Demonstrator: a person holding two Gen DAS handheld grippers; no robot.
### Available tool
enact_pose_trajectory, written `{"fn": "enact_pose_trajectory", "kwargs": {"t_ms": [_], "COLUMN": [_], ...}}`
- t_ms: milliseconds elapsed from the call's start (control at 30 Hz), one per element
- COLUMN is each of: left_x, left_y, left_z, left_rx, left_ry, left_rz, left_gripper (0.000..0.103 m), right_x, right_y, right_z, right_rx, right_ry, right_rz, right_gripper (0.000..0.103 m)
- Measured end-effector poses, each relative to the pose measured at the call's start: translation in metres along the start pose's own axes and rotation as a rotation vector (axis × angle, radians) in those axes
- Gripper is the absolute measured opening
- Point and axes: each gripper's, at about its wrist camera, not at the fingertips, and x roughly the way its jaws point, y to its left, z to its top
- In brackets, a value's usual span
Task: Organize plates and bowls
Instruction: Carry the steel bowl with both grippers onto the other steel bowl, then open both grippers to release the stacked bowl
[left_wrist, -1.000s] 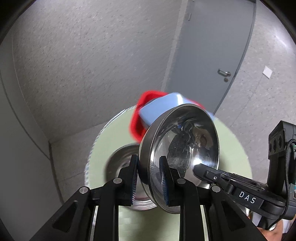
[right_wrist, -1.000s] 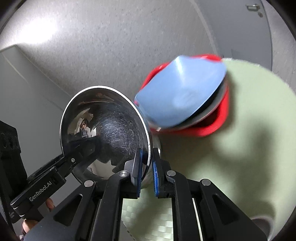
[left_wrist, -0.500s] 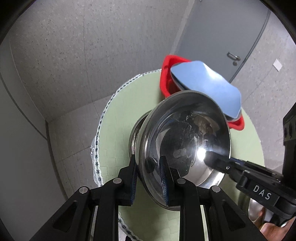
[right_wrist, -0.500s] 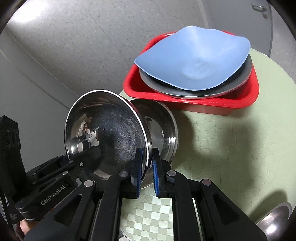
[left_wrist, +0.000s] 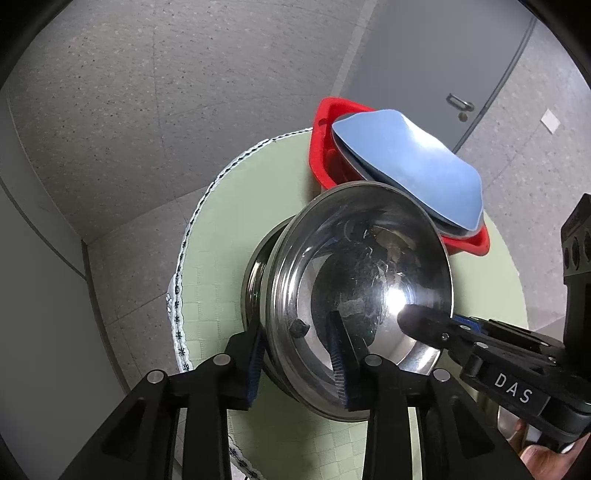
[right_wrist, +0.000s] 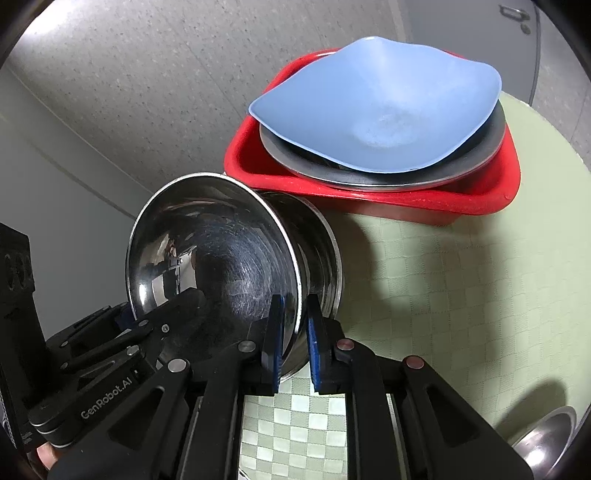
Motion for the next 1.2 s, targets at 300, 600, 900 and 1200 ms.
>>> {"fn": "enact_pose_trajectory", "kwargs": {"t_ms": [300, 600, 900, 1200], "left_x": [0.002, -0.002, -0.01, -0.027], "left_y": [-0.005, -0.005, -0.001, 0.0], "left_z": [0.001, -0.002, -0.004, -0.015], "left_rx": [-0.01, -0.053, -0.116, -0.184], "left_ry": [0.018, 0.026, 0.012, -0.034], "left_rz": [-0.017, -0.031, -0.033, -0.016], "left_gripper": [0.043, 0.047, 0.052, 0.074], "right_x": [-0.002, 0.001, -0.003, -0.027], "right_y": [-0.001, -0.004, -0.014, -0.021], "right_z": [0.004, 0.009, 0.008, 0.005], "right_rx": [-0.007, 0.048, 0.132, 0.151], "right_ry": [0.04, 0.056, 0.025, -0.064], "right_rz": [-0.026, 0.012, 0.043, 0.061], "right_gripper": [0.015, 0.021, 0.027, 0.053]}}
